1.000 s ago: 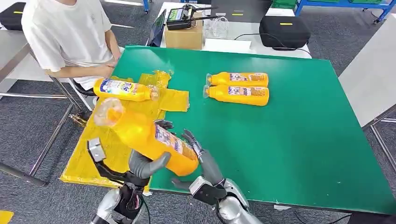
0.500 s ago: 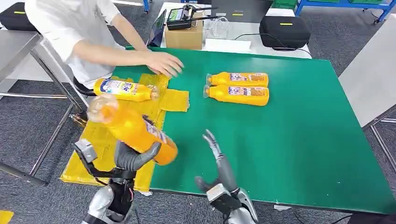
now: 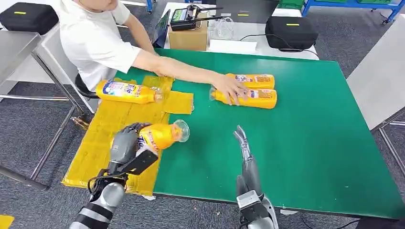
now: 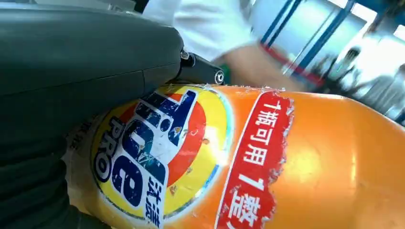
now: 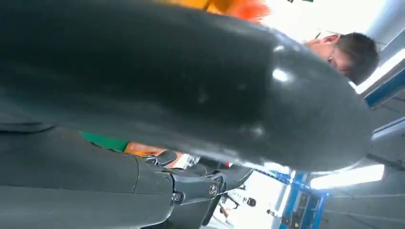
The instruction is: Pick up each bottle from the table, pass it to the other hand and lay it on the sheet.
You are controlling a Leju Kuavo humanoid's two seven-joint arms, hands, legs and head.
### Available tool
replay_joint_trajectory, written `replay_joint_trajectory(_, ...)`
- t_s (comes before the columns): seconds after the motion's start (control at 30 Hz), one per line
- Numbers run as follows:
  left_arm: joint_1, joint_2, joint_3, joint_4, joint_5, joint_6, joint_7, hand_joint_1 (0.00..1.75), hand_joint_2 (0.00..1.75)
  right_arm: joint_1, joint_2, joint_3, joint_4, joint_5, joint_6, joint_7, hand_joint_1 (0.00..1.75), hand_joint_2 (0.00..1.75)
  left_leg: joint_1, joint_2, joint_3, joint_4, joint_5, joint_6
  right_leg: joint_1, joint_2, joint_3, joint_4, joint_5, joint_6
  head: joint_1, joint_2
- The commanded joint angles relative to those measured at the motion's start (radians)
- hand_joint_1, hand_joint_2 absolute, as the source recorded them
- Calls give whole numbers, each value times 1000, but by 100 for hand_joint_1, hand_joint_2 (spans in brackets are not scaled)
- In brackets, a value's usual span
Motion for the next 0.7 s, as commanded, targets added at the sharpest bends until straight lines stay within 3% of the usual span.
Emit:
replay_joint_trajectory(0.03, -128, 44, -10, 222, -28, -52, 32, 175, 175, -22, 7, -32, 15, -7, 17, -4, 0, 0, 1, -2, 1, -2, 1, 2, 1, -1, 2, -2, 0, -4, 0, 0)
replay_joint_trajectory(0.07, -128, 44, -10, 222, -28, -52, 32, 171, 175, -22, 7, -32, 15, -7, 17, -4, 0, 0, 0, -1, 0, -1, 0, 2, 1, -1, 1, -1, 0, -3, 0, 0)
replay_joint_trajectory(0.1, -152, 58, -20, 270, -53, -102, 63, 154, 175, -27, 12, -33, 26, -49, 68, -5, 0, 0, 1, -2, 2, -2, 1, 3, 2, -2, 2, -2, 0, -5, 0, 0)
replay_joint_trajectory(0.3, -285, 101, 10, 530, -145, -129, 133, 154, 175, -53, 36, -23, 113, -57, 98, 2, 0, 0, 1, -1, 2, -2, 1, 1, 1, 0, 2, -1, 1, -4, 0, 0)
replay_joint_trajectory(0.33, -290, 101, 12, 537, -146, -132, 134, 101, 175, -53, 35, -24, 115, -57, 98, 2, 0, 0, 1, -1, 2, -3, 2, 2, 1, -1, 3, -2, 1, -5, 0, 0)
replay_joint_trajectory(0.37, -297, 99, 14, 551, -150, -146, 132, 37, 175, -54, 35, -26, 119, -57, 99, 2, 0, 0, 1, -2, 4, -6, 3, 3, 2, -1, 4, -5, 3, -8, 1, 0)
replay_joint_trajectory(0.4, -291, 93, 28, 538, -133, -179, 107, 9, 175, -54, 37, -34, 125, -57, 100, 2, 0, 0, 1, 0, 4, -7, 4, 3, 3, 0, 4, -5, 4, -8, 0, 0)
replay_joint_trajectory(0.43, -284, 90, 33, 525, -121, -207, 99, 0, 175, -55, 36, -38, 130, -58, 101, 2, 0, 0, 1, 1, 4, -6, 3, 3, 3, 2, 4, -4, 3, -8, 0, 0)
replay_joint_trajectory(0.53, -282, 119, -33, 502, -183, -254, 105, 0, 175, -61, 36, -44, 143, -61, 101, 2, 0, 0, 1, 0, 4, -3, 2, 2, 1, 0, 3, -1, 1, -5, 0, 0)
replay_joint_trajectory(0.7, -249, 117, -18, 408, -74, -350, 50, 0, 175, -65, 41, -55, 160, -62, 103, -2, 0, 0, 1, -1, 5, -4, 2, 4, 2, -1, 5, -2, 1, -6, 0, 0)
